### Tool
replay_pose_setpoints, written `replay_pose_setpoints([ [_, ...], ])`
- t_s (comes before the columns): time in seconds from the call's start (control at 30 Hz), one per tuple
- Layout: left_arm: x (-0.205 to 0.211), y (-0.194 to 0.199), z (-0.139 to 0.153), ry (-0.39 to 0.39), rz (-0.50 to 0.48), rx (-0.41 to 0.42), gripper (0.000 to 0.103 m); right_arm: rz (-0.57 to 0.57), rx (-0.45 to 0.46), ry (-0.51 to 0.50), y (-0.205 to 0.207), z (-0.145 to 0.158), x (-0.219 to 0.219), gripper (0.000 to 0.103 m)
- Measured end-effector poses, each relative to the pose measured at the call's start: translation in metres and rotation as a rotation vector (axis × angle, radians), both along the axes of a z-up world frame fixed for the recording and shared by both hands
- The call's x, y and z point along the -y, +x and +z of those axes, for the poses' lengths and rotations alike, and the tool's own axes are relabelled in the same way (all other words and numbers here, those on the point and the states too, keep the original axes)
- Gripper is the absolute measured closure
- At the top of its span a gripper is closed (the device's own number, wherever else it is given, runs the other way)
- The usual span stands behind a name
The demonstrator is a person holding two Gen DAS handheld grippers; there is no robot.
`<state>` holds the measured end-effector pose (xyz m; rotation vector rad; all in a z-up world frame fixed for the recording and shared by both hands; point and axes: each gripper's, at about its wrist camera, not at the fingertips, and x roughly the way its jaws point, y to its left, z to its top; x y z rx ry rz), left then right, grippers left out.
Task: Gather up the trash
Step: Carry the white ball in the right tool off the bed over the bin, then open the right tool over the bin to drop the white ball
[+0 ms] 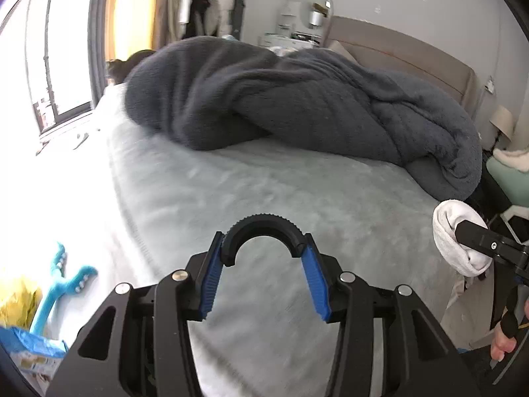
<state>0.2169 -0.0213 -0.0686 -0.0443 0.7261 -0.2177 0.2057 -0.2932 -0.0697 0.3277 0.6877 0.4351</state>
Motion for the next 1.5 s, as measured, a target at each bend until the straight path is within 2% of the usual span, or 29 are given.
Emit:
replay_pose_setpoints([
  [0.23,-0.041,-0.025,-0.009,0.017,0.052,-0.005,0.054,0.073,0.026,-0.049,-0.011,0.007,-0.048,0.061],
  [0.33,-0.064,-0.027,-0.02,0.027,0.095,-0.04,0.054,0.111,0.048,-0.104,-0.011,0.008,-0.072,0.061],
  [0.43,-0.075,-0.028,-0.024,0.048,0.113,-0.053,0.054,0.136,0.051,-0.104,-0.008,0.008,-0.091,0.061],
  [0.67,-0.103,-0.035,-0.047,0.094,0.133,-0.144,0.054,0.191,0.042,-0.121,-0.002,-0.004,-0.134,0.061],
  [0.83,-0.127,-0.038,-0.076,0.119,0.154,-0.278,0.053,0.241,0.042,-0.125,0.0,-0.008,-0.17,0.061],
  [1.2,-0.177,-0.048,-0.108,0.077,0.243,-0.4,0.053,0.331,0.03,-0.158,0.002,-0.019,-0.232,0.061],
  [1.5,-0.208,-0.056,-0.127,-0.014,0.291,-0.502,0.053,0.385,0.008,-0.196,0.002,-0.034,-0.268,0.061],
])
